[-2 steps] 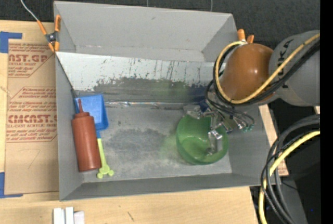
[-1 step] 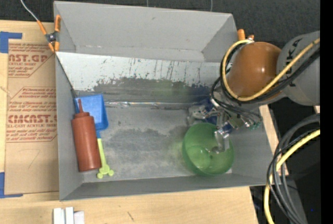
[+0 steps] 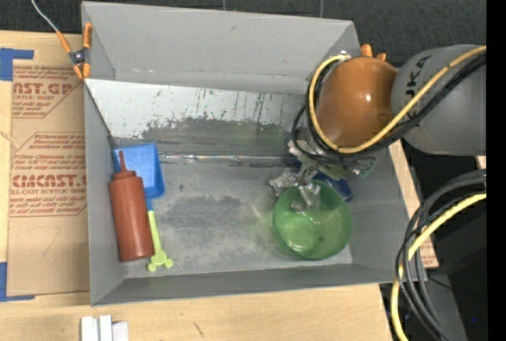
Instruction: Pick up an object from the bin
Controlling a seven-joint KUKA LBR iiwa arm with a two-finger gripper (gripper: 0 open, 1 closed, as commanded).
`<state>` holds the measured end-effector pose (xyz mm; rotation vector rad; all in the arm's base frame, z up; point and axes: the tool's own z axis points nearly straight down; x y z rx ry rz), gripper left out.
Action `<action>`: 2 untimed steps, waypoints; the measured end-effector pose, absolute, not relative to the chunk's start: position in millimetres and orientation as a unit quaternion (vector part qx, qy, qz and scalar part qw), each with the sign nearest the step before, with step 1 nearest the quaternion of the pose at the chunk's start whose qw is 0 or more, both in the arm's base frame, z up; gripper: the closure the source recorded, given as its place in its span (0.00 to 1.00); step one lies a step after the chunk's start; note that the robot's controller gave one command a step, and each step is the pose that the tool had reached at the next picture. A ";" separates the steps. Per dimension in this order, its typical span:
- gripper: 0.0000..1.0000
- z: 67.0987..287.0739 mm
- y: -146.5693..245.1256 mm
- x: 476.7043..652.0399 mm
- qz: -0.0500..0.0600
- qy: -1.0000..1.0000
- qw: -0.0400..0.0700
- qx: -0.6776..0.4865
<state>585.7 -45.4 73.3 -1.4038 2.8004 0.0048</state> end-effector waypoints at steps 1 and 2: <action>1.00 73.3 -45.4 585.8 0.002 0.894 0.005 -0.448; 1.00 190.9 -52.3 574.4 0.002 0.895 0.004 -0.447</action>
Offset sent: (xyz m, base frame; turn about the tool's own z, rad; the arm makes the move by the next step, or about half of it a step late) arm -0.0150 -0.0098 0.1750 0.0047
